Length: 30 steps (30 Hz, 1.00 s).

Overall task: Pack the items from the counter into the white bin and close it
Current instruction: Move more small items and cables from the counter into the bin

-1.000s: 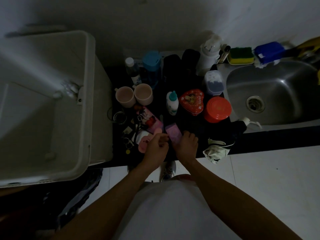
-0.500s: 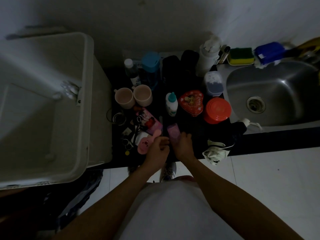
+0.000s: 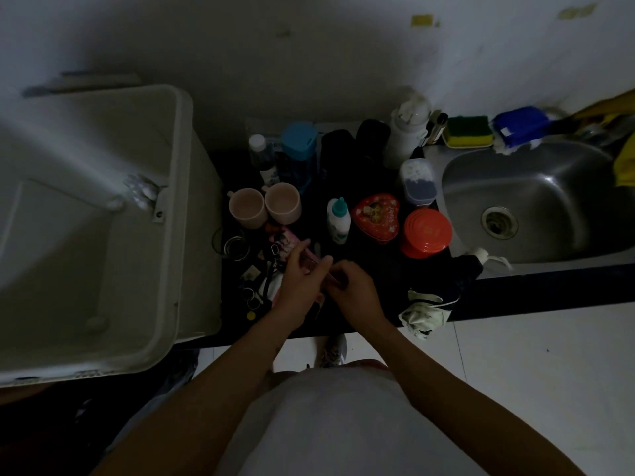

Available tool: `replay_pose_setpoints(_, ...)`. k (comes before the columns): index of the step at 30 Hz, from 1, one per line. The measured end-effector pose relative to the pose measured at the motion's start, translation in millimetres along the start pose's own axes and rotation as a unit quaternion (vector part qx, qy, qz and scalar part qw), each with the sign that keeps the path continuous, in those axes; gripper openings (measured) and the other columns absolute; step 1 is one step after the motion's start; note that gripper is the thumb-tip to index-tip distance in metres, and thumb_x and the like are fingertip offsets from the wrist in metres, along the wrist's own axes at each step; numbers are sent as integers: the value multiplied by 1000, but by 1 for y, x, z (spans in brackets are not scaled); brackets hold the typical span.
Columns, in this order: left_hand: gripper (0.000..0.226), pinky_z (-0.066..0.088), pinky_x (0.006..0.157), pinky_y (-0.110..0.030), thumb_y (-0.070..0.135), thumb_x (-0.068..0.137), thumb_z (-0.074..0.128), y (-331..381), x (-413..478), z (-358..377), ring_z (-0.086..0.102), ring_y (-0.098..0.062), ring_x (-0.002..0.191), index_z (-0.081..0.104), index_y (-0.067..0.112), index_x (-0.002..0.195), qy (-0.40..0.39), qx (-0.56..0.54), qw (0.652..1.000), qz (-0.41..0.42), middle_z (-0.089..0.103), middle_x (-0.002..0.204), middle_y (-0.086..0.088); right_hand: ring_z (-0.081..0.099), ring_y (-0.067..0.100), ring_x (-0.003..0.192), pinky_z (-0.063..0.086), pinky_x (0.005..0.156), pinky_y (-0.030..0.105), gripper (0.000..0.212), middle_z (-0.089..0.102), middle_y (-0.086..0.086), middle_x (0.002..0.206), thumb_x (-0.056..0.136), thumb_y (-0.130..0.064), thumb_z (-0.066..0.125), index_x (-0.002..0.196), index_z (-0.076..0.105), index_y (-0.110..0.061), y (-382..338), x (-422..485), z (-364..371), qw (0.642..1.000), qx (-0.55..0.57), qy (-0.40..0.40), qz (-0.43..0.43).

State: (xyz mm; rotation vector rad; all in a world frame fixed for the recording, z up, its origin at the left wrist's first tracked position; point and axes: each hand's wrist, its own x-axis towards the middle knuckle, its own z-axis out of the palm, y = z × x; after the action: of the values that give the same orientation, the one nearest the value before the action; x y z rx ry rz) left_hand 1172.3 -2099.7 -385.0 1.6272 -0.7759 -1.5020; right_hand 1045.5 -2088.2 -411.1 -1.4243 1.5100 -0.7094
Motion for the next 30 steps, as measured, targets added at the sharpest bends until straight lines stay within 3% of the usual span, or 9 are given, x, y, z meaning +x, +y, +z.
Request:
replay_pose_setpoints(3, 36, 57, 87, -47, 29, 90, 68, 4, 6, 0, 64, -23, 105, 53, 30, 122, 24, -29, 999, -32, 59, 124, -6, 58, 6, 82, 52, 74, 33, 9, 59, -10, 85, 84, -25, 70, 88, 62, -25, -6, 4, -1, 1000, -15, 7, -22)
replay_pose_setpoints(5, 30, 55, 88, -53, 29, 89, 68, 5, 6, -1, 65, -28, 104, 55, 26, 116, 26, -48, 998, -36, 61, 121, -12, 59, 8, 84, 53, 75, 35, 10, 60, -9, 87, 84, -26, 71, 90, 63, -24, -9, 5, -2, 999, -17, 15, -27)
replay_pose_setpoints(10, 15, 54, 91, -55, 23, 91, 67, 12, 7, -5, 66, -32, 103, 58, 26, 102, 59, -150, 986, -32, 64, 112, -11, 63, 4, 88, 53, 75, 20, 21, 64, -9, 96, 81, -25, 74, 99, 64, -28, -17, 4, -6, 996, 88, 11, 0)
replay_pose_setpoints(14, 17, 55, 88, -54, 24, 91, 66, 18, 7, -10, 66, -35, 104, 56, 24, 105, 70, -232, 968, -69, 62, 119, -16, 61, -1, 100, 50, 79, 10, 45, 62, -8, 111, 80, -16, 75, 120, 56, -23, -21, 2, -1, 986, 159, 21, 41)
replay_pose_setpoints(19, 19, 51, 94, -56, 27, 92, 65, 16, 5, -7, 64, -32, 109, 53, 31, 106, 71, -229, 967, -85, 61, 122, -11, 64, 6, 107, 55, 86, 21, 58, 60, -3, 119, 82, -10, 73, 131, 46, -23, -32, 5, 13, 974, 219, -13, 54)
replay_pose_setpoints(24, 31, 50, 93, -61, 25, 95, 61, 16, 5, -10, 64, -33, 109, 44, 35, 119, 67, -257, 958, -112, 57, 129, -10, 64, 1, 100, 52, 81, 15, 45, 62, -5, 113, 86, -3, 63, 122, 50, -26, -37, 8, 14, 975, 216, -39, 42)
replay_pose_setpoints(30, 62, 47, 98, -60, 18, 97, 56, 15, 5, -16, 62, -34, 112, 24, 46, 142, 80, -282, 948, -122, 57, 131, -11, 63, 26, 99, 54, 87, 41, 17, 62, 13, 106, 92, 1, 54, 103, 56, -12, -36, 4, 23, 987, 153, -46, 32)
